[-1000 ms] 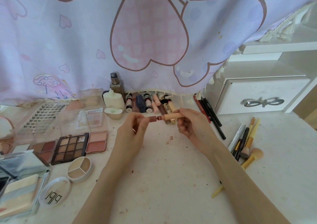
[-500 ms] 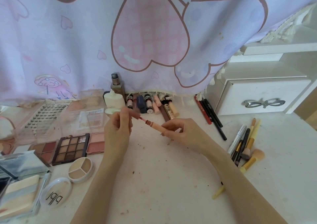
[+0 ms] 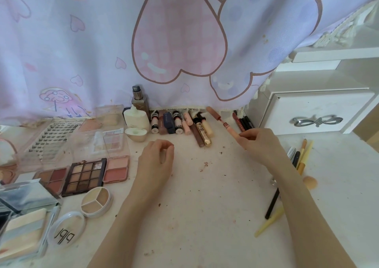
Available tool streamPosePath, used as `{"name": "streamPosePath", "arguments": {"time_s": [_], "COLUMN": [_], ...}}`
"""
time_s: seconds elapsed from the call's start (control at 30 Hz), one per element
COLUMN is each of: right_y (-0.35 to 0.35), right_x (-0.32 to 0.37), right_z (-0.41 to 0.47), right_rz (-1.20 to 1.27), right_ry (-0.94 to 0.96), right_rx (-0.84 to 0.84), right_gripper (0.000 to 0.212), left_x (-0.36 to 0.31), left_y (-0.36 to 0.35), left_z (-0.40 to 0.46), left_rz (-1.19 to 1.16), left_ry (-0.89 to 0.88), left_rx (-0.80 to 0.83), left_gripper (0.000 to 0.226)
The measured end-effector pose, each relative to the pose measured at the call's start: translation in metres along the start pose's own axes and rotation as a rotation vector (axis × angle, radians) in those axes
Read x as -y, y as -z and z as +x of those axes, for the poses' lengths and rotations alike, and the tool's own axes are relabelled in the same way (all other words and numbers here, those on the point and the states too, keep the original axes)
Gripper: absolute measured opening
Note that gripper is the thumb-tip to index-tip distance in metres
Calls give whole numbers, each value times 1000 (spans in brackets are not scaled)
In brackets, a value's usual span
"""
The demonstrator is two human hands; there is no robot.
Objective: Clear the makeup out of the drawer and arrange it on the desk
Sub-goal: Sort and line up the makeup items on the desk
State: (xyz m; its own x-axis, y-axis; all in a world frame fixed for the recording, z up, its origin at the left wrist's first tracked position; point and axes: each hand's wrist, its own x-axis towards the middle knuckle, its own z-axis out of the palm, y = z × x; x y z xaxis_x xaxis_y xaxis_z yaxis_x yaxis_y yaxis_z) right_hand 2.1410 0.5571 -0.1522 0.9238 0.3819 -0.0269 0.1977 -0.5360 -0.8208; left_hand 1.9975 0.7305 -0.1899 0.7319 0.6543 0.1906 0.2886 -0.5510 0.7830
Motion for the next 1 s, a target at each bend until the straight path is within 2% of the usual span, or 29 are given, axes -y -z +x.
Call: {"name": "streamPosePath", "arguments": {"time_s": [0.2,0.33,0.53,0.6,0.7,0.83,1.0], "right_y": [-14,-24,-42,-47,-49,-46,-43], "right_x": [-11,-12,-1,0,3,7,6], "right_z": [11,19,19,16,12,6,2], "right_rz": [-213,-237,-291,-284,-283,-232,-222], "right_ry": [0,16,114,159,204,213,213], "right_rx": [-1,-60,-138,-145,-125,-133,-81], "right_gripper": [60,57,50,43,34,34,24], "left_x": [6,10,16,18,17,16,15], "left_y": [-5,-8,-7,-7,-7,-6,-6], "left_z": [4,4,1,0,0,0,-1], "left_rz": [143,247,482,532,544,552,560], "left_ry": [-33,-98,-217,-231,-235,-228,-230], "left_rx": [33,60,200,224,217,226,221], "left_gripper": [18,23,61,61,48,60,50]}}
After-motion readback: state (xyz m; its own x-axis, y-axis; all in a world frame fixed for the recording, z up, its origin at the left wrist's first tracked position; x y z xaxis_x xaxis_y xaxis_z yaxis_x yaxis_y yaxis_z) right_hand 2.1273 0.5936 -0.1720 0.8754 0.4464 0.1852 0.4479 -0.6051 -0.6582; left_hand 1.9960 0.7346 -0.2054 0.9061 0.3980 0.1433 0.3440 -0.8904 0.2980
